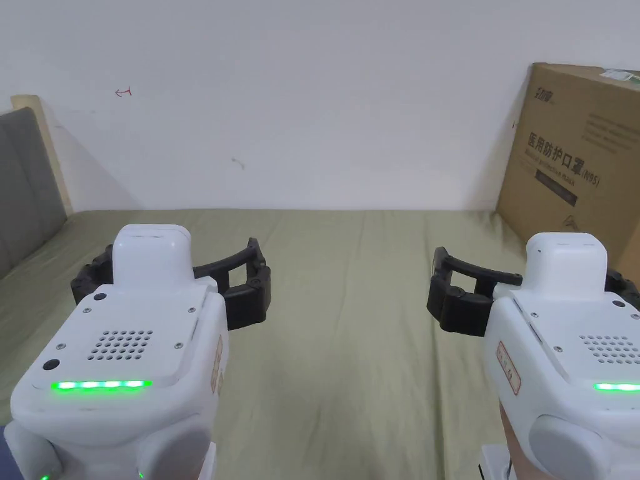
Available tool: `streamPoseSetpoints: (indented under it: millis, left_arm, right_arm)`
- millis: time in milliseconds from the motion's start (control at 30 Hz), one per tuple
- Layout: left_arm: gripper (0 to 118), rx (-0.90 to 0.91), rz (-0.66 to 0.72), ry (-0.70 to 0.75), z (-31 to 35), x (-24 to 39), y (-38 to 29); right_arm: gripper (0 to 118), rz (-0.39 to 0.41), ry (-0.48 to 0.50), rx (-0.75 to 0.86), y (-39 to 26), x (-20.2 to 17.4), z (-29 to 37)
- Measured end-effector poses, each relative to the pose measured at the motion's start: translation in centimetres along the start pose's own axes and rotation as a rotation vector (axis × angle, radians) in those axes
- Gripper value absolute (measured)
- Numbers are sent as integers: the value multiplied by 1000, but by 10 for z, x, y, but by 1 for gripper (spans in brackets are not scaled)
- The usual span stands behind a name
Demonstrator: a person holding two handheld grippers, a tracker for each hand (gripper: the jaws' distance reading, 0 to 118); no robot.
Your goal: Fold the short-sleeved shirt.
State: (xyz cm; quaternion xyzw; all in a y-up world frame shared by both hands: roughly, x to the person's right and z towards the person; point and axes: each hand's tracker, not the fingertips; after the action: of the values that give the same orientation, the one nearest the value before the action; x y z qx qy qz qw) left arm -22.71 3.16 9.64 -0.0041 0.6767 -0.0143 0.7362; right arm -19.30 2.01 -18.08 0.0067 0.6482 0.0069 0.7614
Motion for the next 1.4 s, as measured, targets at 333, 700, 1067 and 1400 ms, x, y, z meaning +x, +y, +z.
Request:
streamPoseSetpoints:
  millis: [333, 700, 1067, 1400]
  left_arm:
    - [108, -29, -24, 21, -2, 6, -5]
    - [108, -76, 38, 9, -7, 1, -11]
    - [108, -146, 33, 50, -21, 3, -15]
    - [108, -171, 39, 11, -17, 18, -22]
  right_arm:
    - [118, -37, 20, -48, -4, -2, -7]
    - [118, -46, 34, -66, -5, -1, -7]
    - [118, -53, 30, -92, -8, 2, -13]
    - [118, -57, 19, -114, -14, 4, -17]
